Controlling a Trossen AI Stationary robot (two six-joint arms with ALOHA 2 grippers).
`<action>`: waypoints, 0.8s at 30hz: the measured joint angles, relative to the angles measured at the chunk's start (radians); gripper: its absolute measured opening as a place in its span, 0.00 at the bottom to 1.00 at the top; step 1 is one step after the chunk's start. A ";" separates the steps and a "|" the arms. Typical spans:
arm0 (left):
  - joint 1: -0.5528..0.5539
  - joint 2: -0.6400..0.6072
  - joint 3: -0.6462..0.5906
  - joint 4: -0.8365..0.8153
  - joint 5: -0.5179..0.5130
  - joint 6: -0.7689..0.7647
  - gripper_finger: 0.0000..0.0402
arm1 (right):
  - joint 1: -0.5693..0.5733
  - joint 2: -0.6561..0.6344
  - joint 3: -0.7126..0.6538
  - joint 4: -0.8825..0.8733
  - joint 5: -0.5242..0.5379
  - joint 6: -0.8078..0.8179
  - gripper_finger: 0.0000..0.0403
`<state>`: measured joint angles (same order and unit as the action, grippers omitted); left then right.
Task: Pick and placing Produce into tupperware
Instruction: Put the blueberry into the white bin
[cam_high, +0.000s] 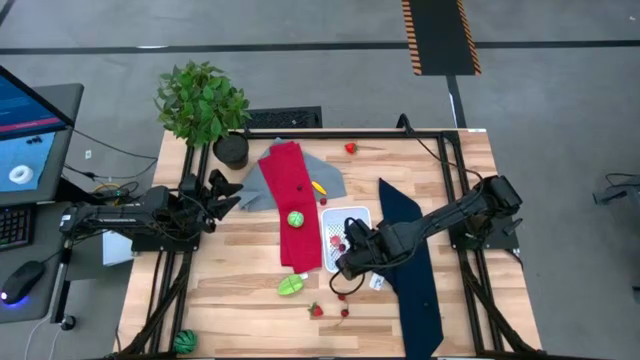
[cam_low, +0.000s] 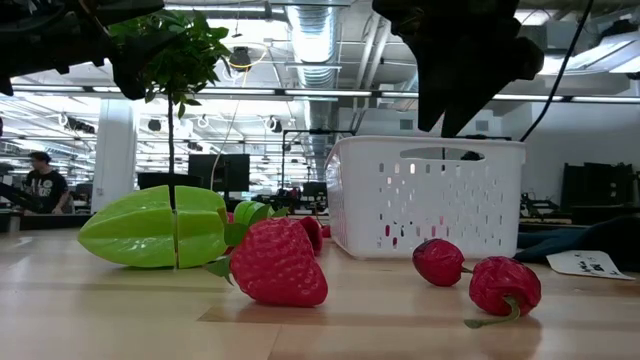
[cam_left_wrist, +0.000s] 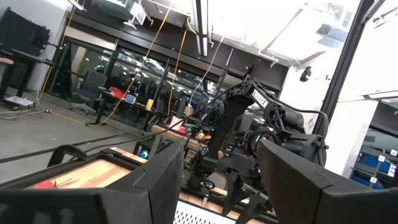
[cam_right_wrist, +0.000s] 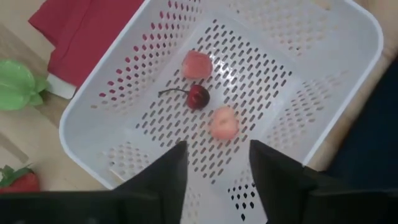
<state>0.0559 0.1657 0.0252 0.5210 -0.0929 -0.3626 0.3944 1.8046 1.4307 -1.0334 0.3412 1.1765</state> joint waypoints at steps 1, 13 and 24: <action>0.000 0.000 0.000 0.000 0.002 0.000 0.49 | 0.003 0.000 0.000 -0.001 0.001 -0.002 0.52; 0.000 0.047 0.071 -0.201 0.122 0.077 0.49 | 0.126 0.000 0.048 0.010 0.120 -0.052 0.53; 0.000 0.334 0.156 -0.244 0.114 0.096 0.49 | 0.308 -0.001 0.167 -0.307 0.193 0.286 0.45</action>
<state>0.0556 0.4999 0.1812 0.2769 0.0215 -0.2668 0.7023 1.8037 1.5981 -1.3405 0.5341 1.4626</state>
